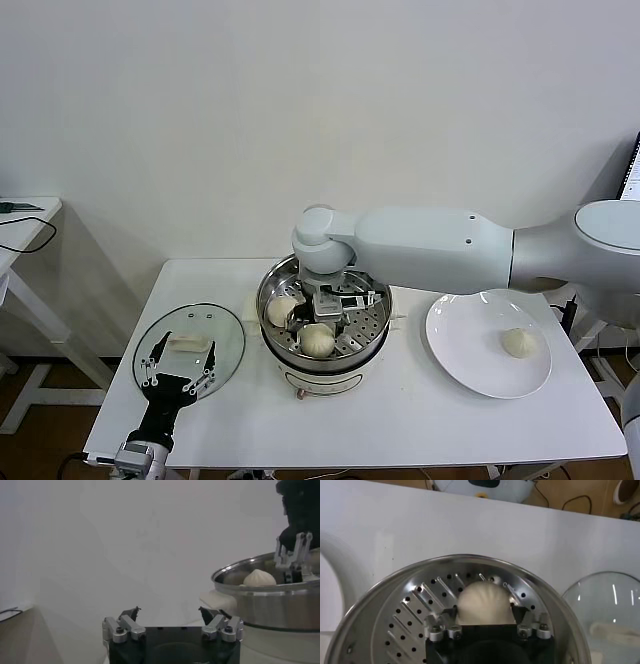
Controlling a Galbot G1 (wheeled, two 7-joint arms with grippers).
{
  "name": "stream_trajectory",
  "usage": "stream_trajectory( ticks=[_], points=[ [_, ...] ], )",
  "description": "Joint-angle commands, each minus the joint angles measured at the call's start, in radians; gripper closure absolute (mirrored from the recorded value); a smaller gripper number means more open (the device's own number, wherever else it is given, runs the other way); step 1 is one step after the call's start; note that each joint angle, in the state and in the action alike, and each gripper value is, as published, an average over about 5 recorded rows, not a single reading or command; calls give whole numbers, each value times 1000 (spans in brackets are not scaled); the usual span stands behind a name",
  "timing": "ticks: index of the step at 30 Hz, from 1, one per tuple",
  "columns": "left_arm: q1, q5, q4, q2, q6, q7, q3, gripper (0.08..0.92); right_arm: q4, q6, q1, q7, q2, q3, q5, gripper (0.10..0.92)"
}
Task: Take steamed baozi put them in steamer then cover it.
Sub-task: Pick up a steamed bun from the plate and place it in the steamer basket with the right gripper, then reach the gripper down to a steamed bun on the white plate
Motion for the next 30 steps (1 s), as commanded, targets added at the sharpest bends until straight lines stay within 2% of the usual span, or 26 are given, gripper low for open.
stream_trajectory(
  ticks=[1,5,10,16,22,30],
  points=[
    [3,1,-11,1,2,0,2,177,33,-47,98,-39,-173,90,97,205],
    [7,1,-28,6,6,-1,3,177,44,-157,152,-91,-329,101,189,203],
    [12,2,-34,8,5,-2,8,177,25,-437,138,-152,-534,63,285,203],
    [18,8,-38,8,4,-2,21,177,-26,-644,20,-172,-684,68,266,203],
    [21,12,-45,6,4,-4,30,177,-154,-679,-260,-170,-737,309,121,203],
    [16,16,-37,4,5,-6,35,177,-351,-616,-509,-141,-676,598,-56,203]
  ],
)
